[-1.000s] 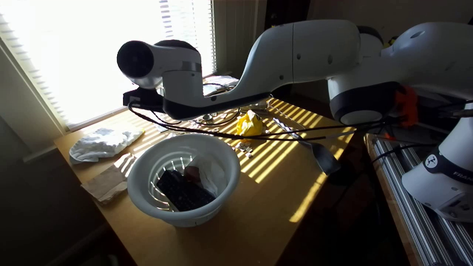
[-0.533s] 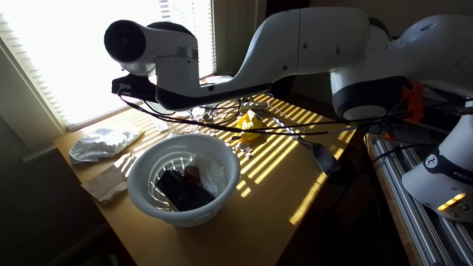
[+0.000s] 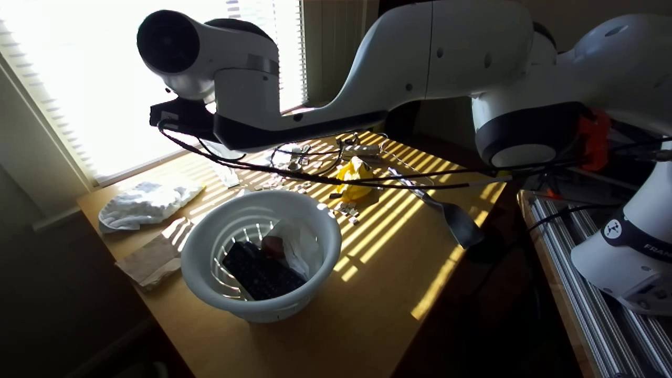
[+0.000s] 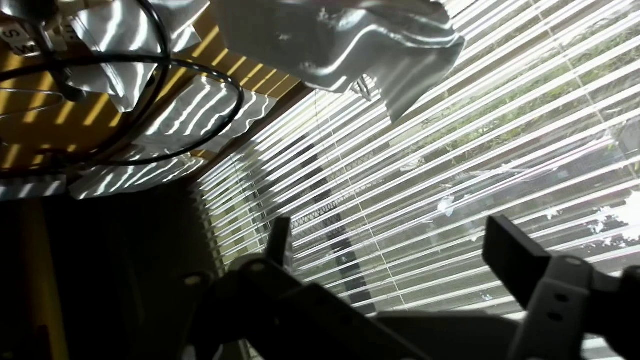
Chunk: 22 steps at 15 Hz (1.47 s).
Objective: Pick up the tissue, then place it on the white stand
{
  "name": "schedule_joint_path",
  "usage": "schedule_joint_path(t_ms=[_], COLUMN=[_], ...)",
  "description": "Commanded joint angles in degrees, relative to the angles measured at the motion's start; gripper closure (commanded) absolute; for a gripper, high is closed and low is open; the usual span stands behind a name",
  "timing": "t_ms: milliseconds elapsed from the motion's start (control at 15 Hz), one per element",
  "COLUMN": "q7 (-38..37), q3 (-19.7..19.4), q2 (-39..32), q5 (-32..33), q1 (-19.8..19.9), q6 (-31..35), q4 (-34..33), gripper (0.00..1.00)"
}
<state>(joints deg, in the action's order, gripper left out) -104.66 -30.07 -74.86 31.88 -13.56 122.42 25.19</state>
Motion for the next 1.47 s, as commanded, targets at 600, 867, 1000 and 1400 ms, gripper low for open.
schedule_joint_path(t_ms=[600,867,1000,1400], q7=[-7.2,-21.4,-29.8,-46.3], q3=[1.9,-1.0,-3.8,-5.9], q2=[-3.0,-4.2,-4.7,-5.1], q5=[-6.4,-5.9,-4.6,-4.8], q1=[5.5,4.9,3.6,1.9], q6=[34.0,30.3,26.6,17.0], q4=[0.4,0.5,0.5,0.5], gripper=[0.97,1.0,1.0,1.0])
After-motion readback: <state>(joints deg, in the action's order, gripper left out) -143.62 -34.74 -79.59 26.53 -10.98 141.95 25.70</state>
